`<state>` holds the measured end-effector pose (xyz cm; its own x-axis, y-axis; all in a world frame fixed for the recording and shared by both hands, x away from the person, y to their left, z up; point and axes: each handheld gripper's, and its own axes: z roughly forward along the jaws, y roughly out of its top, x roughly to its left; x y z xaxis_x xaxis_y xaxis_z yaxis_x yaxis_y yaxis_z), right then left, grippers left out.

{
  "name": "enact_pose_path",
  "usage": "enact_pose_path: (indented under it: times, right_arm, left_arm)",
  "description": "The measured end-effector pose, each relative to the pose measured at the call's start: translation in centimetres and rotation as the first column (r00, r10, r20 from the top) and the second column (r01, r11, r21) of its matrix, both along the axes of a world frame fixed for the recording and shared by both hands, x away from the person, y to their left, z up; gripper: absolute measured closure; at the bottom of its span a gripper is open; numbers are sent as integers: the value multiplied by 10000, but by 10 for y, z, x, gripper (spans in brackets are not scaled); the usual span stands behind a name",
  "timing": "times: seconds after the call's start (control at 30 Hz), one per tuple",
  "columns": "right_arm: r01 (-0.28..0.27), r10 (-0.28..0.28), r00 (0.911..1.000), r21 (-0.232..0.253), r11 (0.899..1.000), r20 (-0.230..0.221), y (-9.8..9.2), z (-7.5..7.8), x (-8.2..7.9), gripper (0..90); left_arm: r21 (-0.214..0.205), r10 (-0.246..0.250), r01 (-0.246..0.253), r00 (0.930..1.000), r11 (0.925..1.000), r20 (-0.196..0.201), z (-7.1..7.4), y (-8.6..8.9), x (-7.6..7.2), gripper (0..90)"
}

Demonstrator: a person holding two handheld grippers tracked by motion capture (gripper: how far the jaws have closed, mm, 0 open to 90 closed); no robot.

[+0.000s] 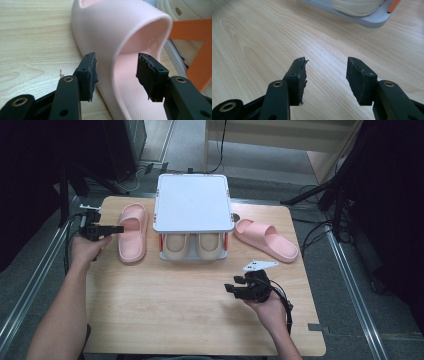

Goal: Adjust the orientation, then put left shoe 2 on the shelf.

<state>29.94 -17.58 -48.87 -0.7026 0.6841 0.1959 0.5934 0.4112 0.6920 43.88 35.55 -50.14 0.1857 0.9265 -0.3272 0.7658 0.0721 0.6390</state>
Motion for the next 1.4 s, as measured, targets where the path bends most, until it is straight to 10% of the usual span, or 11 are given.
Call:
enact_pose_path:
  times: [0.4, 0.87, 1.4]
  right_arm:
    - [304, -304, 9995, 6, 9995, -26, -9, 0, -7, 507]
    - [178, -178, 9998, -111, 9998, -42, -5, -2, -6, 505]
    - [-39, 39, 10000, 62, 10000, 17, -1, 0, -2, 501]
  left_arm:
    - [446, 300, -320, 9986, 9985, 439, -14, -7, 11, 496]
    - [1667, 694, -785, 9958, 9829, 600, -14, -13, 12, 775]
    - [951, 681, -645, 9971, 9934, -344, -1, -14, 8, 840]
